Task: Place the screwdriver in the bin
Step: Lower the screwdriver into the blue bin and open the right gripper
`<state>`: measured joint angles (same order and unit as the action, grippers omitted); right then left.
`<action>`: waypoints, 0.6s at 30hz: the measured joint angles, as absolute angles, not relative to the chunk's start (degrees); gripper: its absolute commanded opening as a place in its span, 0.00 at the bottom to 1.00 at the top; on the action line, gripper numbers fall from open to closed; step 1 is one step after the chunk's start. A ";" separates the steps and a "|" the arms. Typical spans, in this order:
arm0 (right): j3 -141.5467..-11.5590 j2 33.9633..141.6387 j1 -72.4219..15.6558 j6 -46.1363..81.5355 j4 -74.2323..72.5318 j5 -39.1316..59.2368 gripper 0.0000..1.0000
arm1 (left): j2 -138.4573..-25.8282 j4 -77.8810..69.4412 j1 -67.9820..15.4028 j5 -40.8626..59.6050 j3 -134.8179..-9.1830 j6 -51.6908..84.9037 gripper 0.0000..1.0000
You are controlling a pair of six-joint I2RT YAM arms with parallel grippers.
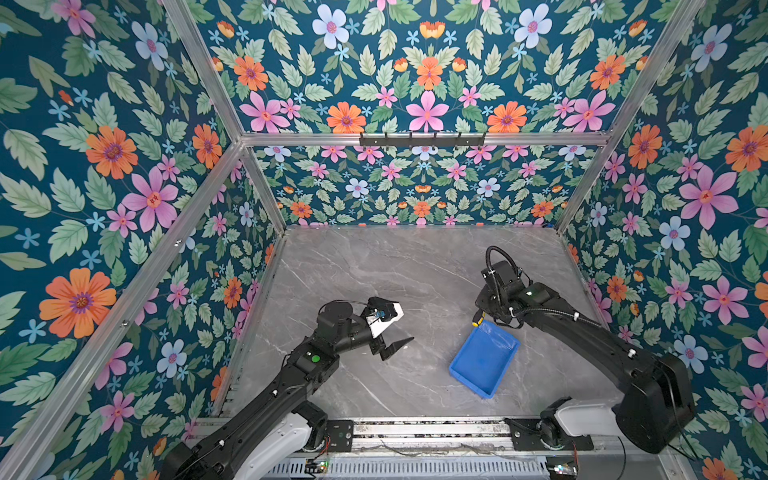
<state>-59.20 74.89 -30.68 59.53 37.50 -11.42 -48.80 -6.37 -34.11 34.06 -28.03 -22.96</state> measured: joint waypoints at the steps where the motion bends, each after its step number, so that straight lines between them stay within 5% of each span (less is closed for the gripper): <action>1: -58.98 73.71 -31.55 60.58 38.44 -12.01 0.03 | -49.04 -6.50 -34.11 33.65 -27.29 -23.90 1.00; 18: -43.31 59.94 -44.91 73.23 48.16 -18.81 0.03 | -47.03 -6.79 -34.28 35.11 -23.79 -28.64 1.00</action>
<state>-43.31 59.94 -44.91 73.23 48.16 -18.81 -47.03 -6.79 -34.28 35.11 -23.79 -28.64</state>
